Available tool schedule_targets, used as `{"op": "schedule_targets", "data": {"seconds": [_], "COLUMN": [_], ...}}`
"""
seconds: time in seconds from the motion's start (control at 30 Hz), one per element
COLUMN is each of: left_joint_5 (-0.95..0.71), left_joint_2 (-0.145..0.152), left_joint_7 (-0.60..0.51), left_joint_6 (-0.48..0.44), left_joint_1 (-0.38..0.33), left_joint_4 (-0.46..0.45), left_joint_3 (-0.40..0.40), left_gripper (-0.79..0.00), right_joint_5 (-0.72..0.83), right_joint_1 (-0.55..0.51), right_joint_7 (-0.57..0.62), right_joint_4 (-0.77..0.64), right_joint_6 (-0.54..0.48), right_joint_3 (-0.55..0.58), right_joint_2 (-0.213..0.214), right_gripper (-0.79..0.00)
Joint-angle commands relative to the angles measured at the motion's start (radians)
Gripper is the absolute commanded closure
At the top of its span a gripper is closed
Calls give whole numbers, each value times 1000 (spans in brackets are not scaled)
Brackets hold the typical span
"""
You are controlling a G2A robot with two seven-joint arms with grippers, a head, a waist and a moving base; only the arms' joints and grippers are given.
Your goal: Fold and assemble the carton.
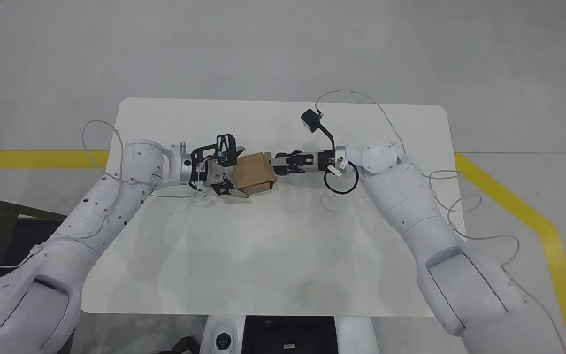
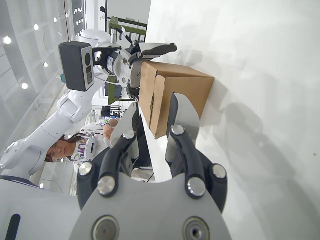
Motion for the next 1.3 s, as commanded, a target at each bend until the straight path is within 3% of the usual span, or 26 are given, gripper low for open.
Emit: {"op": "schedule_targets", "data": {"seconds": [0.0, 0.47, 0.97, 1.27], "left_joint_5": [-1, -6, 9, 7], "left_joint_2": [-1, -6, -5, -3], "left_joint_7": [-2, -9, -2, 0], "left_joint_6": [0, 0, 0, 0], "left_joint_1": [0, -2, 3, -1], "left_joint_4": [-1, -7, -4, -2], "left_joint_3": [0, -2, -3, -3], "left_gripper": [-785, -785, -785, -785], "right_joint_5": [1, 0, -6, 1], "right_joint_1": [-9, -16, 2, 36], "right_joint_7": [-1, 6, -24, -23], "right_joint_4": [-20, -53, 10, 58], "right_joint_6": [7, 30, 21, 33], "right_joint_3": [0, -28, -16, -38], "right_joint_2": [1, -13, -11, -33], "right_gripper": [-222, -215, -209, -185]}}
